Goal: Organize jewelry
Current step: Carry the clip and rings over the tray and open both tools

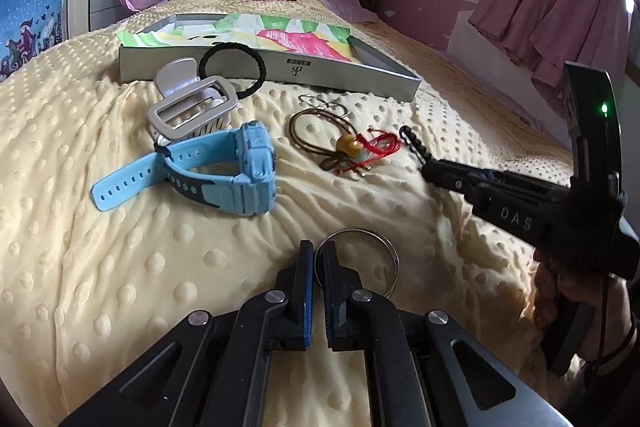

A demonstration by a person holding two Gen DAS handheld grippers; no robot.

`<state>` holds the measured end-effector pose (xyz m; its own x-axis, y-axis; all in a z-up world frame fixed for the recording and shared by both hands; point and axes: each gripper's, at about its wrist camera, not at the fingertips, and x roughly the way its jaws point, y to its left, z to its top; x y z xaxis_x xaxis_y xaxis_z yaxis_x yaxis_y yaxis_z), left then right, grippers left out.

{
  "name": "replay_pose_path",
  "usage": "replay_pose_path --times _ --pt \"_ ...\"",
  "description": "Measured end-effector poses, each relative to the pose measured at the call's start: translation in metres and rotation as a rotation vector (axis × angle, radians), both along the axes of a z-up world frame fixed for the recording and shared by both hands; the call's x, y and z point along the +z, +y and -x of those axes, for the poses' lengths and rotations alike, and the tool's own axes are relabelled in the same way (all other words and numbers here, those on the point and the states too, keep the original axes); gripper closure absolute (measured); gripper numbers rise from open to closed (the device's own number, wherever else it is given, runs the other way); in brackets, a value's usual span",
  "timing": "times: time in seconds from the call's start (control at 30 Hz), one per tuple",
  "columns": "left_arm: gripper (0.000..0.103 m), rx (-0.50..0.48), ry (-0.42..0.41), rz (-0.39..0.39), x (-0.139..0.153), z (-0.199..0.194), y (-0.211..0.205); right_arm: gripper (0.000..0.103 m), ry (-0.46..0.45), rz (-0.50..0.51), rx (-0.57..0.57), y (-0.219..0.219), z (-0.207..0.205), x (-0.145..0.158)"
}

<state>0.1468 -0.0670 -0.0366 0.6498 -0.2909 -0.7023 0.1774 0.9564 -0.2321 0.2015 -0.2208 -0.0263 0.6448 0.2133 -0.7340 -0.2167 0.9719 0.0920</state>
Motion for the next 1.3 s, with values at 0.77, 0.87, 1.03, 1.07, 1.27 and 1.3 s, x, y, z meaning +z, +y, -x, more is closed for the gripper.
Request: replay_pose_path --times 0.77,0.87,1.03,1.07,1.27,1.3 --pt "0.098 0.080 -0.150 0.042 0.085 -0.140 -0.004 0.091 -0.150 -0.188 -0.032 -0.024 -0.076 0.061" --pt "0.098 0.091 -0.138 0.018 0.079 -0.179 -0.006 0.091 -0.139 -0.196 -0.053 -0.022 -0.113 0.058" --pt "0.098 0.094 -0.049 0.004 0.054 -0.220 -0.008 0.091 -0.064 -0.184 -0.077 -0.017 -0.156 0.039" --pt "0.098 0.095 -0.035 0.003 0.049 -0.224 -0.008 0.091 -0.051 -0.173 -0.078 -0.015 -0.159 0.034" --pt "0.098 0.122 -0.001 0.015 0.035 -0.227 -0.006 0.090 0.002 -0.125 -0.076 -0.007 -0.170 0.012" --pt "0.098 0.135 0.000 0.014 0.034 -0.226 -0.005 0.090 0.002 -0.114 -0.074 -0.005 -0.170 0.010"
